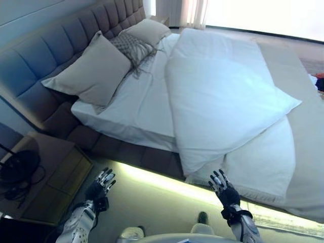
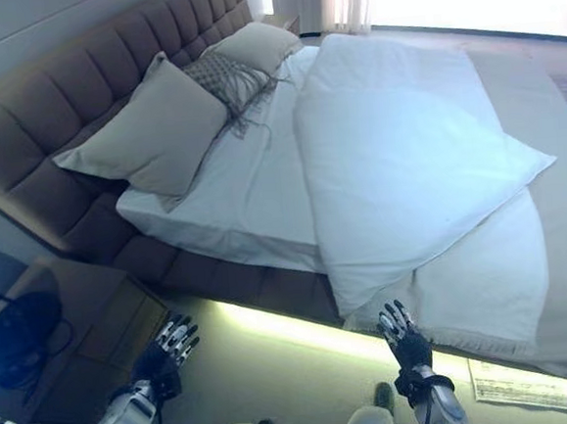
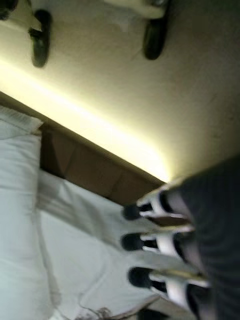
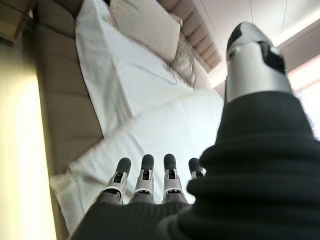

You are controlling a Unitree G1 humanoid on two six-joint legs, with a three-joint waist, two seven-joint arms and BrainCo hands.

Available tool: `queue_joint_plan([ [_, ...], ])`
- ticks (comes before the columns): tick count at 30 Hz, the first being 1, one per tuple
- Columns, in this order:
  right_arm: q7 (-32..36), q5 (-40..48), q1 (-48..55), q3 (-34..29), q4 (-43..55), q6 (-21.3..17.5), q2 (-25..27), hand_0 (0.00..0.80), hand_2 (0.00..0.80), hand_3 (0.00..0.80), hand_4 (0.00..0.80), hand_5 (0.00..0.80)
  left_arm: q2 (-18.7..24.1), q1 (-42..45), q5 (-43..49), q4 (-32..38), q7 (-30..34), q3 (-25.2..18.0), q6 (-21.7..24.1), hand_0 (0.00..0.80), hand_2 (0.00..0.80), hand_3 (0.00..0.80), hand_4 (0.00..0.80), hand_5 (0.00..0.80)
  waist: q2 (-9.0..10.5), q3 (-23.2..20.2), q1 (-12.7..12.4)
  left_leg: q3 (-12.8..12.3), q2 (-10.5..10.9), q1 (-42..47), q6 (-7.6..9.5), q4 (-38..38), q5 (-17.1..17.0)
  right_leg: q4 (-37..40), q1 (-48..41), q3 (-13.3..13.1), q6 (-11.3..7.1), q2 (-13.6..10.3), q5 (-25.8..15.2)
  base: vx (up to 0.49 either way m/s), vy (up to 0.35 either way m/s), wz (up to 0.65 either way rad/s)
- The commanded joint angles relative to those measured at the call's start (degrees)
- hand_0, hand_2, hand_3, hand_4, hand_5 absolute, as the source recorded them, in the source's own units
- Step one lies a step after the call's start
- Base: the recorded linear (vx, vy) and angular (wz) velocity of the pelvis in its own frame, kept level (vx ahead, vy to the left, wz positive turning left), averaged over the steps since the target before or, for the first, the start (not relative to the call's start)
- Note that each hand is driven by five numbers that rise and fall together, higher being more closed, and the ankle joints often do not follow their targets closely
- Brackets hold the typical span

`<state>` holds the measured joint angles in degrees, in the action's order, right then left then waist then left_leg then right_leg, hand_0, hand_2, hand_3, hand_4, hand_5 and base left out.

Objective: Make the bed neatly

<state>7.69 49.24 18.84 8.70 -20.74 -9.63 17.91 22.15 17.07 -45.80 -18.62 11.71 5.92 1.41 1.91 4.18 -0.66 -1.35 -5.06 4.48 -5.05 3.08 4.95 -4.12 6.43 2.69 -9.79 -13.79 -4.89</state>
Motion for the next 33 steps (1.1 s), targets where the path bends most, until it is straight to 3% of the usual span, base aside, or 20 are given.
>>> queue_joint_plan([
  [1,2.0,1.8,-2.0,-0.3,3.4,0.0,1.5,0.000,0.000,0.000,0.000,0.000,1.8,-2.1,-2.9,5.0,-0.1,-1.2,1.4,0.000,0.000,0.000,0.000,0.000,2.73,0.4,1.6,1.0,0.7,0.9,3.78,12.8,9.2,2.5,1.9,-2.1,-1.45,1.3,-5.4,0.306,-0.434,-0.14],
  [2,0.9,1.1,-1.5,-0.5,5.0,1.4,2.3,0.000,0.000,0.000,0.000,0.000,1.3,-1.6,-5.2,5.0,-0.7,-1.2,0.4,0.000,0.000,0.000,0.000,0.000,2.32,0.0,2.0,1.9,-1.9,0.3,2.66,14.8,4.8,0.2,1.7,-2.4,0.14,3.2,-2.7,0.278,-0.400,-0.17],
  [4,2.3,3.0,-0.6,-0.4,6.7,1.9,3.4,0.000,0.000,0.000,0.000,0.000,0.1,-0.6,-5.7,5.6,0.7,-1.0,0.5,0.000,0.000,0.000,0.000,0.000,2.47,-0.2,2.0,2.6,-3.6,0.3,2.04,15.9,0.9,-0.1,0.5,-1.3,1.90,4.5,-1.7,0.284,-0.396,-0.09],
  [7,2.9,2.2,0.0,-0.8,5.6,1.8,4.6,0.000,0.000,0.000,0.000,0.000,-1.4,-0.7,-6.3,4.8,0.6,1.7,3.1,0.000,0.000,0.000,0.000,0.000,2.68,-1.2,3.2,-0.5,-6.4,-0.1,2.45,17.9,-4.5,-0.2,-0.7,-0.1,4.69,7.0,0.3,0.248,-0.327,0.06],
  [10,2.1,4.1,-0.5,-2.0,3.1,0.7,5.5,0.000,0.000,0.000,0.000,0.000,-1.9,-3.8,-5.3,2.9,1.6,3.6,2.0,0.000,0.000,0.000,0.000,0.000,3.13,-1.3,4.3,-4.0,-8.7,-5.6,3.04,24.8,-7.9,-0.6,-2.7,0.0,7.63,9.7,2.8,0.223,-0.317,0.54],
  [12,1.2,6.2,-0.7,-2.2,2.7,0.2,5.2,0.000,0.000,0.000,0.000,0.000,-2.1,-5.5,-4.5,1.5,2.2,4.9,2.1,0.000,0.000,0.000,0.000,0.000,2.87,-1.2,4.4,-4.5,-8.5,-7.2,2.73,23.5,-8.9,-0.8,-3.8,0.8,7.85,10.6,3.8,0.199,-0.167,1.01],
  [14,0.0,7.0,-0.4,-2.4,3.1,-0.1,4.5,0.000,0.000,0.000,0.000,0.000,-2.0,-6.6,-4.2,1.8,2.2,5.5,1.0,0.000,0.000,0.000,0.000,0.000,2.09,-0.9,4.0,-3.9,-7.4,-7.4,1.75,17.6,-11.0,-0.8,-5.0,2.0,7.61,11.1,5.1,0.184,-0.002,0.47],
  [18,-1.3,7.6,1.5,-2.6,5.5,0.0,4.0,0.000,0.000,0.000,0.000,0.000,-2.6,-7.0,-3.6,2.0,1.3,5.9,-0.7,0.000,0.000,0.000,0.000,0.000,-0.08,-0.6,1.9,0.1,-5.0,-10.6,-1.08,0.9,-15.9,0.2,-7.7,3.2,6.46,11.5,7.0,0.221,0.046,0.50],
  [20,-0.8,7.6,1.6,-1.5,6.3,-0.5,4.2,0.000,0.000,0.000,0.000,0.000,-2.9,-6.6,-3.3,1.9,1.3,6.1,-0.8,0.000,0.000,0.000,0.000,0.000,-1.10,-0.1,0.2,3.1,-3.8,-13.3,-1.81,-4.3,-19.2,0.4,-9.1,2.3,6.45,12.0,8.1,0.290,0.015,0.49],
  [22,-0.6,7.2,1.6,-0.6,6.3,-1.0,4.1,0.000,0.000,0.000,0.000,0.000,-2.9,-5.9,-2.9,1.5,1.7,5.9,-1.0,0.000,0.000,0.000,0.000,0.000,-1.82,0.2,-0.8,4.9,-3.0,-14.8,-1.82,-6.8,-20.3,-0.2,-10.3,1.7,6.70,12.3,9.4,0.333,0.045,-0.03],
  [28,0.5,7.2,1.2,1.8,5.3,-1.4,3.2,0.000,0.000,0.000,0.000,0.000,-2.8,-3.6,-2.3,1.3,2.3,5.9,-1.3,0.000,0.000,0.000,0.000,0.000,-3.19,0.5,-3.4,11.8,-1.0,-17.6,-1.42,-7.7,-19.5,-3.3,-14.0,-1.4,6.43,11.4,14.3,0.451,0.115,-0.59],
  [31,-0.7,6.2,0.1,3.4,4.7,-2.7,3.0,0.000,0.000,0.000,0.000,0.000,-2.4,-4.1,-3.0,0.8,1.9,6.3,-0.6,0.000,0.000,0.000,0.000,0.000,-3.25,0.9,-3.9,11.8,0.0,-17.0,-0.75,-4.4,-16.0,-6.4,-14.9,-2.1,4.89,8.4,16.1,0.470,0.257,-0.66],
  [33,-3.5,6.3,-0.2,3.7,3.9,-2.1,2.4,0.000,0.000,0.000,0.000,0.000,-1.8,-4.7,-1.9,0.2,0.4,6.4,-0.9,0.000,0.000,0.000,0.000,0.000,-2.70,0.7,-3.9,10.7,1.5,-17.6,0.23,-0.5,-13.9,-9.9,-14.9,-1.1,3.08,5.0,15.5,0.499,0.312,-0.67],
])
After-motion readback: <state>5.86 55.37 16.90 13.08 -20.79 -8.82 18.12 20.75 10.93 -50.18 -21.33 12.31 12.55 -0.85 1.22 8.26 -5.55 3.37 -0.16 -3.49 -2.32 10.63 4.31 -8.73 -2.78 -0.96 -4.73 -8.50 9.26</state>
